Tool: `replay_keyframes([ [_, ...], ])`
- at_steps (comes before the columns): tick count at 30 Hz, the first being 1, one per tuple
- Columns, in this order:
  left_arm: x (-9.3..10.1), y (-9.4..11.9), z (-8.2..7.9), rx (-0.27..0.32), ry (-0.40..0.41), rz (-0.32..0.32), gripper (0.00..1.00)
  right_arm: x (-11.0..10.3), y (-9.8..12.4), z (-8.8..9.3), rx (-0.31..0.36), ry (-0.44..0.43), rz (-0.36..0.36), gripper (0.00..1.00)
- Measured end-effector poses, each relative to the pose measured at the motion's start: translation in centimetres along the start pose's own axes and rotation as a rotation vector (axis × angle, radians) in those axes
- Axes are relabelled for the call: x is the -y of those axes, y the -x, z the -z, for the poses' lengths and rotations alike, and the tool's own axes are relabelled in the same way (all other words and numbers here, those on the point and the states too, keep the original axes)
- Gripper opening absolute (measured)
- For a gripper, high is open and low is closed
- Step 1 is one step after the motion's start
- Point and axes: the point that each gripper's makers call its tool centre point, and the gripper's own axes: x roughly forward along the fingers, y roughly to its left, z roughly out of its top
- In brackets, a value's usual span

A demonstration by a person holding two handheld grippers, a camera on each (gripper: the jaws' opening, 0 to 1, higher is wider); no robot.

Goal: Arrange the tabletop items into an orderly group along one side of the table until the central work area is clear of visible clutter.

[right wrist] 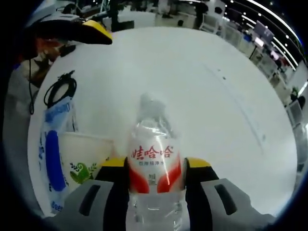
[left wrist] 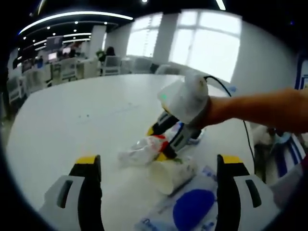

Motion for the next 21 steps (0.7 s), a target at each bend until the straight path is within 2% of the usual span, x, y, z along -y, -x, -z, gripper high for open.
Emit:
replay_keyframes([
  [6,0.1,0.7,0.1,0.007,-0.005,0.027,0.96,0.0,0.1,0.0,0.001,0.003,-0.001,0.45],
  [11,0.5,2.3,0.5,0.025,-0.022,0.072,0.96,0.0,0.1,0.0,0.003,0.008,-0.005,0.45],
  [21,-0.2,5.2,1.2,0.050,-0.009,0.077,0.95,-0.1,0.0,0.0,-0.001,0.015,-0.011,0.46],
])
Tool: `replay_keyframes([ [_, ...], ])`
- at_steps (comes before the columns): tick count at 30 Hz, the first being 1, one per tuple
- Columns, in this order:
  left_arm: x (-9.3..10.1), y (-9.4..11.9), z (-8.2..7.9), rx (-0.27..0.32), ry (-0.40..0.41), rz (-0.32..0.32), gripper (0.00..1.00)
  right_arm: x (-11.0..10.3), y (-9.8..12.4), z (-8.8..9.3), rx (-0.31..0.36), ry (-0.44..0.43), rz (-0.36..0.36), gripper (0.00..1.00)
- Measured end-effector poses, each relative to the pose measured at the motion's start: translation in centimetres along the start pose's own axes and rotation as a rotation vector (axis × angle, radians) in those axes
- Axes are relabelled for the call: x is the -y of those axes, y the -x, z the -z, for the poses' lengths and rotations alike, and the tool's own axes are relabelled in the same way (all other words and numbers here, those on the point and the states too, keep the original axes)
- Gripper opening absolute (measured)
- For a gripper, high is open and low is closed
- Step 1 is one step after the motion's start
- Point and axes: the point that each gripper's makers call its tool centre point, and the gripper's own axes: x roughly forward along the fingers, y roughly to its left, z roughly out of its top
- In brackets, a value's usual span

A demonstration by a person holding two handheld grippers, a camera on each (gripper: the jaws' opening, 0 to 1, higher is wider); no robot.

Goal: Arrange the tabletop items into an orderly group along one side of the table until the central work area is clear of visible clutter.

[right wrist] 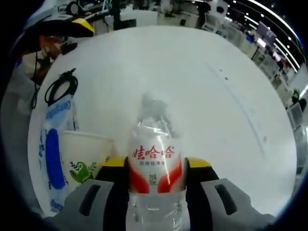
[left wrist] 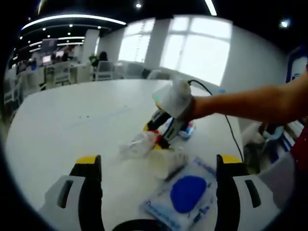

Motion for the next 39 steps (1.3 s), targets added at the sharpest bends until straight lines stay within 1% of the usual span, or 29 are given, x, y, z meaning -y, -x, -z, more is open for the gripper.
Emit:
replay_keyframes([
  [6,-0.1,1.4,0.0,0.017,0.003,-0.001,0.95,-0.1,0.0,0.0,-0.007,0.003,-0.008,0.46],
  [9,0.1,1.8,0.0,0.029,0.008,0.009,0.95,0.0,0.0,0.0,-0.008,0.002,-0.009,0.46],
  [14,0.2,2.7,0.4,0.029,0.005,0.012,0.94,-0.1,-0.1,0.0,-0.008,0.002,-0.011,0.46],
  [20,-0.2,3.6,0.6,0.047,0.036,0.006,0.93,-0.1,-0.1,0.0,-0.016,0.004,-0.007,0.44],
  [28,-0.4,3.9,0.7,0.046,0.038,-0.002,0.93,-0.1,0.1,-0.2,-0.009,0.026,0.010,0.41],
  [30,-0.4,4.0,0.6,0.048,0.039,-0.001,0.92,-0.1,0.4,-0.4,0.008,0.012,0.004,0.40],
  [33,-0.5,4.0,0.7,0.045,0.038,-0.001,0.92,0.2,0.5,-0.5,0.027,-0.010,0.017,0.38],
  [39,-0.4,3.9,0.6,0.042,0.040,0.003,0.91,0.1,0.7,-0.5,0.036,-0.023,0.015,0.37],
])
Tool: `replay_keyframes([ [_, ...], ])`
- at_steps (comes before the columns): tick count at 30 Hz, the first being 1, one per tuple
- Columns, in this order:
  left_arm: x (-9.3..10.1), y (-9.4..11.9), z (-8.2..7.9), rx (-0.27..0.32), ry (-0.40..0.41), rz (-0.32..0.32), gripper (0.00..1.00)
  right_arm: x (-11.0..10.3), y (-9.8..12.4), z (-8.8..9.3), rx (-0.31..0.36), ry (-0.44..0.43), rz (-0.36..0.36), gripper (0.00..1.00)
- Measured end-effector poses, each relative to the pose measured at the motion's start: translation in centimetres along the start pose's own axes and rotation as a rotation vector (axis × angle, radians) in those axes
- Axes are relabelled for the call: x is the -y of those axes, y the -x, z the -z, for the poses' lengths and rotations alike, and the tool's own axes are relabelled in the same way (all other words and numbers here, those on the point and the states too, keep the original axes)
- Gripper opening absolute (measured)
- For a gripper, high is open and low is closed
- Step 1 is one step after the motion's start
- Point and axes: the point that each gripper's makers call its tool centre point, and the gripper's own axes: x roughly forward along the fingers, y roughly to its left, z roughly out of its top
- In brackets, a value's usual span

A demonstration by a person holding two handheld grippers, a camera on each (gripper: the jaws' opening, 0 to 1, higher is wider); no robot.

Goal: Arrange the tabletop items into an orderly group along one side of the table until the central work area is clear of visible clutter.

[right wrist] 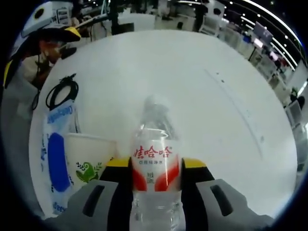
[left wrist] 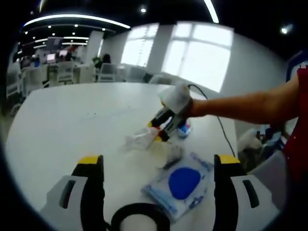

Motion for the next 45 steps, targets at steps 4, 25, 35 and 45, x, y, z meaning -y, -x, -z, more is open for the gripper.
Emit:
replay_keyframes([
  [4,-0.1,0.0,-0.1,0.003,0.001,-0.003,0.91,0.0,0.1,-0.1,0.015,-0.014,0.001,0.36],
  [25,-0.5,0.2,-0.5,0.010,0.006,-0.011,0.90,0.8,1.0,-1.7,0.085,-0.048,0.020,0.35],
  [35,-0.7,0.3,-0.3,0.010,0.015,-0.012,0.90,0.7,0.7,-1.6,0.076,-0.046,0.015,0.34],
  [45,-1.0,0.2,-0.7,0.019,0.024,-0.015,0.89,1.2,1.3,-2.3,0.111,-0.061,0.029,0.34],
])
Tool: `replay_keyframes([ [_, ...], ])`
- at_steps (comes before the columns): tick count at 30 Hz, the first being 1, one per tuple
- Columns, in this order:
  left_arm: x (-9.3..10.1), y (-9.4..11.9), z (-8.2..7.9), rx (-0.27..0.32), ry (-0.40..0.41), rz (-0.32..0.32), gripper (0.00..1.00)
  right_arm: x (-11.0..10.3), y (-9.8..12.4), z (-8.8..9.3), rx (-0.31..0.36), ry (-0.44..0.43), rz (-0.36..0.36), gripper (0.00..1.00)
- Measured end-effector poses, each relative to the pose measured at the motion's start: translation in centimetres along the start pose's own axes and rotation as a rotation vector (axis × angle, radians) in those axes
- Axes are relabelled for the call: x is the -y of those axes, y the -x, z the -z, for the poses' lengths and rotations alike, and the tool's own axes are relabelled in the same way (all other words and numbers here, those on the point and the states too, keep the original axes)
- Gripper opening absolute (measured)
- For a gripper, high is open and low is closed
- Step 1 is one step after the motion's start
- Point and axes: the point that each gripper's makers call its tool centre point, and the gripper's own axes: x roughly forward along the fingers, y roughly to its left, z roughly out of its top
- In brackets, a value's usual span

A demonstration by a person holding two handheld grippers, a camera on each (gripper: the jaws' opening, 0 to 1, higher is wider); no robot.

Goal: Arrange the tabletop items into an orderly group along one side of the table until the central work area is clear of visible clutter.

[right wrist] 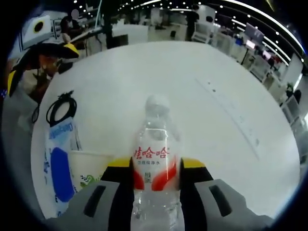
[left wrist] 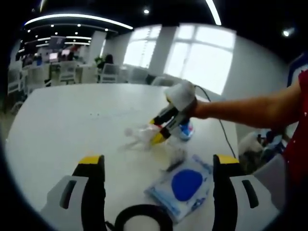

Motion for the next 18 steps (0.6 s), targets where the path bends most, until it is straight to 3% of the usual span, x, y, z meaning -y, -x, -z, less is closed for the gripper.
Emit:
replay_keyframes([
  [9,-0.3,0.3,-1.3,0.030,0.008,-0.004,0.89,0.6,1.8,-3.3,0.102,-0.001,0.042,0.35],
  [18,0.0,0.9,-3.3,0.069,0.005,-0.003,0.88,-0.5,4.3,-8.6,0.249,0.032,0.075,0.35],
])
